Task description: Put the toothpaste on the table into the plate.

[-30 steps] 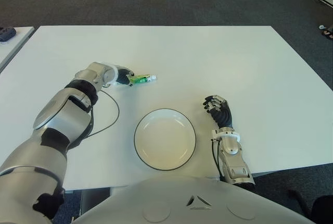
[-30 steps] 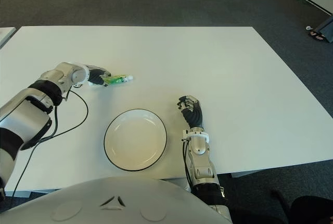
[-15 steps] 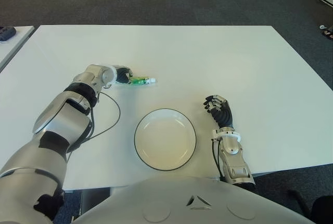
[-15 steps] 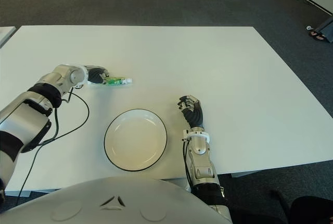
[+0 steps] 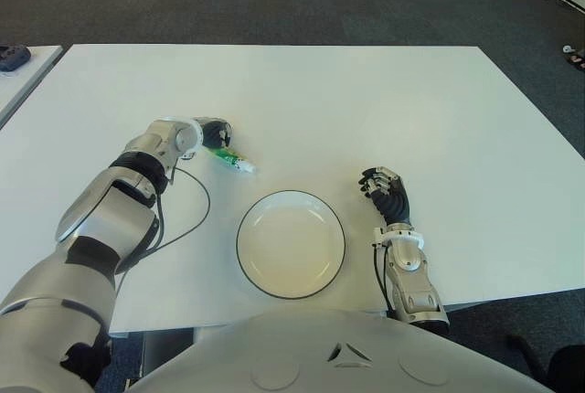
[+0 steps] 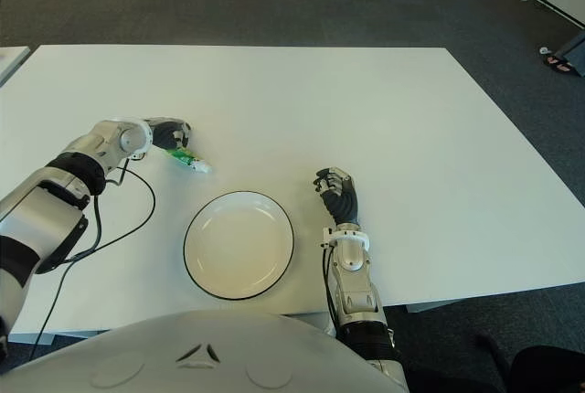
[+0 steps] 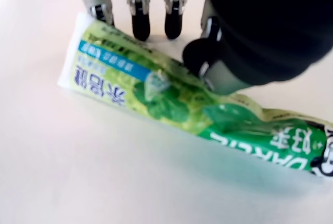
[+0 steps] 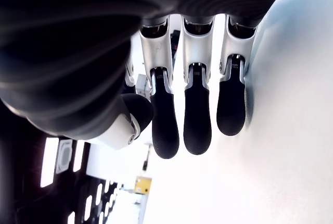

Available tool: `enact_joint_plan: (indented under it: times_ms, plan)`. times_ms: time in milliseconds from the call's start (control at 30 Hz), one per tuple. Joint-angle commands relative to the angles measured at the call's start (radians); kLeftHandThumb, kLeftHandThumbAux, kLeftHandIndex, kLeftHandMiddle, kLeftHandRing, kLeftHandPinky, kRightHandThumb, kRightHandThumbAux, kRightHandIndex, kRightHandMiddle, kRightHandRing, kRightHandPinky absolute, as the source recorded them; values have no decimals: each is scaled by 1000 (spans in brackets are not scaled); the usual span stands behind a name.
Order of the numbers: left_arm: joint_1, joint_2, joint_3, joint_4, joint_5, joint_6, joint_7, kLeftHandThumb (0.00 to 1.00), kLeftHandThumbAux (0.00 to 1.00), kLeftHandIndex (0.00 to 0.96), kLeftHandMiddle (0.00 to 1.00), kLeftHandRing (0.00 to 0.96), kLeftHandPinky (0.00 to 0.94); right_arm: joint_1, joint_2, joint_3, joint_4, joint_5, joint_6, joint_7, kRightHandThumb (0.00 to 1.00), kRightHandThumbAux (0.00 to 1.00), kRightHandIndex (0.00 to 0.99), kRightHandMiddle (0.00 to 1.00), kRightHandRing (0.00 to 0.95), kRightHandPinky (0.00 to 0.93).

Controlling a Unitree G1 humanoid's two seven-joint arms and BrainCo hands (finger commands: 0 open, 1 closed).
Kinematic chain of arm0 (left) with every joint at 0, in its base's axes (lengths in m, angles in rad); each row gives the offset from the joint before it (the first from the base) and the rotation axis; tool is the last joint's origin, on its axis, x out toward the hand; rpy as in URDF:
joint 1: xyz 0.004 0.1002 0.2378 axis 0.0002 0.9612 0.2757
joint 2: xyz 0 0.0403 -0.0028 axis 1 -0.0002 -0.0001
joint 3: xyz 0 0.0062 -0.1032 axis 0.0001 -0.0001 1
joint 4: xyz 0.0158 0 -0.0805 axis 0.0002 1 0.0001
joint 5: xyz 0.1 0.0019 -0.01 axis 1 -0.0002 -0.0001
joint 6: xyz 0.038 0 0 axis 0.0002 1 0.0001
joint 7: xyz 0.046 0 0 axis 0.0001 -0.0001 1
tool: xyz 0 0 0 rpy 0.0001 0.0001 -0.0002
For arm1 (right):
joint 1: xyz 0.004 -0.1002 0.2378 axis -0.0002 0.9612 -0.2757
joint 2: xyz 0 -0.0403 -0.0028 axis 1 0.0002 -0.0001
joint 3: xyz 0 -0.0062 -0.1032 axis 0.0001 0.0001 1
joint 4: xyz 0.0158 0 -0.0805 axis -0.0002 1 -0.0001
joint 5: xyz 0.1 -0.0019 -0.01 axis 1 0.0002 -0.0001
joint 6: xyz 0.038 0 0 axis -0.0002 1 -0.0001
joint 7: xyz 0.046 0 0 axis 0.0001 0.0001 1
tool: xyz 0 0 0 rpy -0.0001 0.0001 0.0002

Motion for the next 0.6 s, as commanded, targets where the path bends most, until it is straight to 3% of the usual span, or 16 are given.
enact_joint_plan:
  times_ms: [33,200,600]
  plan:
    - [89,-32,-7,23,-5,-11,-12,764,684,417,629,661,639,-4,0,-5,10,4,16,7,707,731,428,548,542,544]
    - [100,-37,3,15,-10,-7,5,829,670,393,560,655,632,-5,-1,-6,12,6,10,9,707,731,428,550,545,549]
    - [147,-55,-28,2,24,-2,118,841,667,394,554,659,636,-3,-2,-8,5,0,15,8,707,730,429,546,542,541]
